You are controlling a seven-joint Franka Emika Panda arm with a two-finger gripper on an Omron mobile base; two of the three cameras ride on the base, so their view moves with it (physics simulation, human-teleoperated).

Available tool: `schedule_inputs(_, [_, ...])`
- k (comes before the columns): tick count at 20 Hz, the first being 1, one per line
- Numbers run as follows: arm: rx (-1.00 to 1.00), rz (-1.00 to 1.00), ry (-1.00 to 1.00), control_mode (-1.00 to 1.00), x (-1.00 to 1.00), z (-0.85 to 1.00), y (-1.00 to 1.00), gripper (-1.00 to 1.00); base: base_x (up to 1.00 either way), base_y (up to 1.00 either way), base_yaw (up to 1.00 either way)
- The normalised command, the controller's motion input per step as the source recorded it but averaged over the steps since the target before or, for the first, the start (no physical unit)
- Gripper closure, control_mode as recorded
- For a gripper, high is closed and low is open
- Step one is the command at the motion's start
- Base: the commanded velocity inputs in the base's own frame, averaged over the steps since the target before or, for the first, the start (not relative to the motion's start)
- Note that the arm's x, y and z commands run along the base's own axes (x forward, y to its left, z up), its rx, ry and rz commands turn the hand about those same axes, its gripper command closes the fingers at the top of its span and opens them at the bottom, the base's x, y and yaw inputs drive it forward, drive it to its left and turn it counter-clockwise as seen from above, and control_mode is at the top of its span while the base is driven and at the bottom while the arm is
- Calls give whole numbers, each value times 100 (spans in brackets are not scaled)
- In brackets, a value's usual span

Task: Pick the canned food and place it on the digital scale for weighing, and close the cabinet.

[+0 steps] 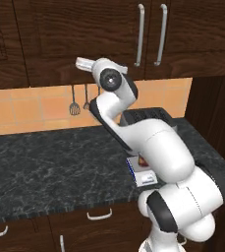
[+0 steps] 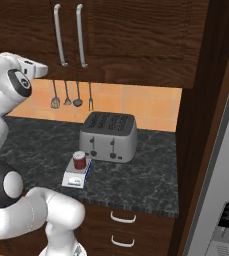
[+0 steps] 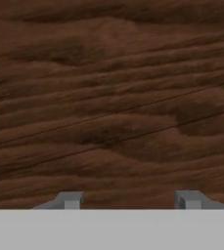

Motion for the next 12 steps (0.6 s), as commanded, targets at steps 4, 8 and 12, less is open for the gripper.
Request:
schedule_inputs(4, [5, 9, 0, -100, 94, -13, -25, -100, 0, 0, 0])
schedule_inputs(8, [5, 7, 0, -100, 73, -14, -48, -100, 0, 0, 0])
schedule_inputs(12, [7, 7, 0, -100, 86, -14, -59, -100, 0, 0, 0])
